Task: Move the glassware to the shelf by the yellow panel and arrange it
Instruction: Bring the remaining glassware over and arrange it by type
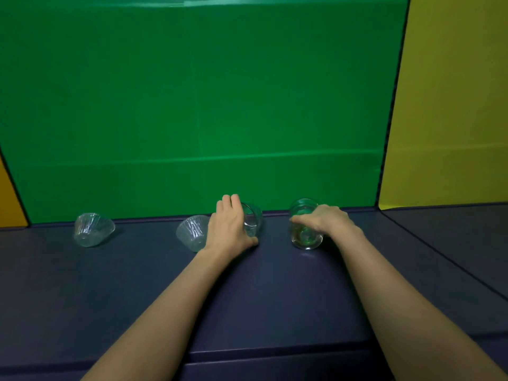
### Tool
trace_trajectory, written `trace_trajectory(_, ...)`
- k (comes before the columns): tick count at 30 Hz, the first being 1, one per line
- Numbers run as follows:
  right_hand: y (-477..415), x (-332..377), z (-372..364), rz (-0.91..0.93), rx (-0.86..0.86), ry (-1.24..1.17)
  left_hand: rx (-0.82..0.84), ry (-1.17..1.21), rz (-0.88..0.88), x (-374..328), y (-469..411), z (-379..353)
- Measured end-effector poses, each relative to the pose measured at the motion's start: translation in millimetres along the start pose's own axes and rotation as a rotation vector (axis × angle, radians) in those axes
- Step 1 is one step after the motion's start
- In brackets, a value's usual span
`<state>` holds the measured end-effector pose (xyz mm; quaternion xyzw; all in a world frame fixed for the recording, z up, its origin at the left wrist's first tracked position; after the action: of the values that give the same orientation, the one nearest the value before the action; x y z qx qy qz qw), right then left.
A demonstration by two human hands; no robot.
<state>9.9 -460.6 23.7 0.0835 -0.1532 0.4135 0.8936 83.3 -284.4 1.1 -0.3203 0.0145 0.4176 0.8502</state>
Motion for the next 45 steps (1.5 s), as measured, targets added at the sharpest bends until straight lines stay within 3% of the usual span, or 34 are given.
trace_trajectory(12, 18, -15, 0, -0.095, -0.010, 0.057, -0.103, 0.442, 0.040, -16, 5, 12)
trace_trajectory(24, 51, -72, 20, -0.017, -0.221, -0.316, -0.231, 0.886, -0.030, -56, 9, 29)
trace_trajectory(36, 127, -245, 112, 0.010, -0.695, -0.552, -0.095, 1.298, -0.243, -251, 37, 16)
trace_trajectory(45, 158, -405, 152, -0.096, -0.788, -0.518, 0.034, 1.377, -0.278, -396, 67, -32)
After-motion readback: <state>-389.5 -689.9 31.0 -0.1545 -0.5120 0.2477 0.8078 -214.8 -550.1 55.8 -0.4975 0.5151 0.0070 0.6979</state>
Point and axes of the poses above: each hand's wrist, its own y-axis away from the middle knuckle, its own z-axis out of the back of the hand, x = y × z, the point moved 1 cm from there along -y, towards the middle knuckle, and after that the axes turned 8 degrees about y, right-handed, at the moved point
